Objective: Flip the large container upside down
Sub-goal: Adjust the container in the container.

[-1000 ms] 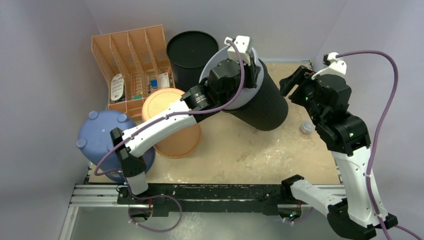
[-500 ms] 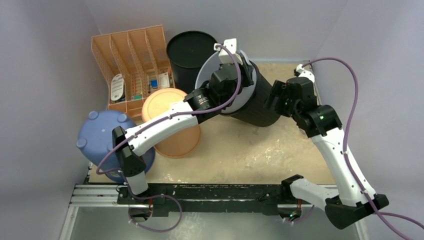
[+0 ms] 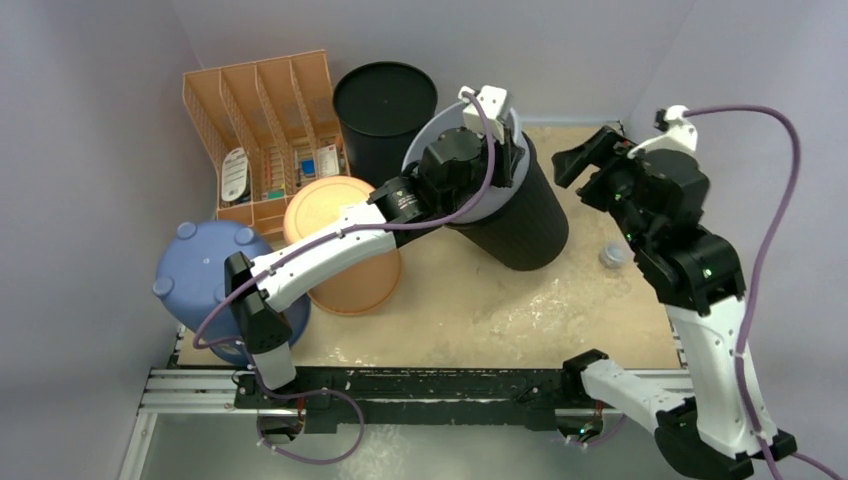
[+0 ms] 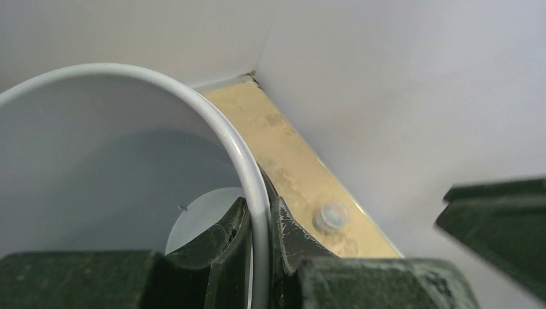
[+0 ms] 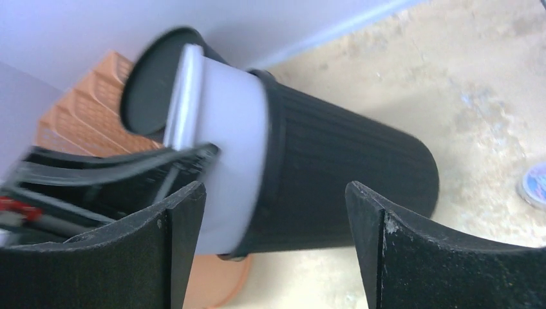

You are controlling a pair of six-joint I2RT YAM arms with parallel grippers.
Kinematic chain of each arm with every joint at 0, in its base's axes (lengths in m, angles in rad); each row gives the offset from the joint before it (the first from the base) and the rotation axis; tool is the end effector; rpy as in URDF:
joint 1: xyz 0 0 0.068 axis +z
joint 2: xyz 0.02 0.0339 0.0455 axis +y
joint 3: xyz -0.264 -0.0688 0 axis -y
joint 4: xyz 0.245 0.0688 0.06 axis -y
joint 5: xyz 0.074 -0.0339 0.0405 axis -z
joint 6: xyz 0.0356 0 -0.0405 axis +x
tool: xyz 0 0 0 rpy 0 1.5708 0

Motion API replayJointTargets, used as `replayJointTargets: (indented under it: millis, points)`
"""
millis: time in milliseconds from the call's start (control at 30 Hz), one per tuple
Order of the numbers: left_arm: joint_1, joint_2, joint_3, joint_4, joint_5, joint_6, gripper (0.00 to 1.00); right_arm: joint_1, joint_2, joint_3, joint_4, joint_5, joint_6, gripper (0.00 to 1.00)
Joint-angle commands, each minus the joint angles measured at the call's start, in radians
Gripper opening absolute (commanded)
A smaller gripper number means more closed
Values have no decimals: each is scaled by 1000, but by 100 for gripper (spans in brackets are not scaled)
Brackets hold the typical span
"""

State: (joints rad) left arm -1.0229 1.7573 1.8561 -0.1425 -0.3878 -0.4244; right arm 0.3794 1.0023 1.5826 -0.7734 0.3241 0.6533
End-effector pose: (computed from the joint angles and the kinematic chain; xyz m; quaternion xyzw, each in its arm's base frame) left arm 0.2270 -0.3461 0.4521 0.0817 0.7166 -0.3450 0.6006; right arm 0.1487 0.0471 0.4998 0.2056 0.7407 0.2014 0.6070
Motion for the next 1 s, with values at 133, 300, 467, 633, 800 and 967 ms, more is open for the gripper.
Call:
replayJointTargets:
  millis: [133,300,467,633,800,967]
  points:
    - [3,-172,-35,194,394,308,0,1,51,136,100,-44,-56,80]
    - [3,-182,-54,151,527,360,0,1,163,251,57,-60,-80,74]
    - [1,-178,-51,155,571,357,0,1,306,366,-79,-102,-126,70]
    - [-2,-159,-19,98,600,396,0,1,367,369,-164,-76,-140,69]
    - [-6,-165,-10,50,624,459,0,1,374,351,-208,-12,-153,60]
    - [-12,-146,44,-35,631,535,0,1,403,386,-255,-33,-196,48]
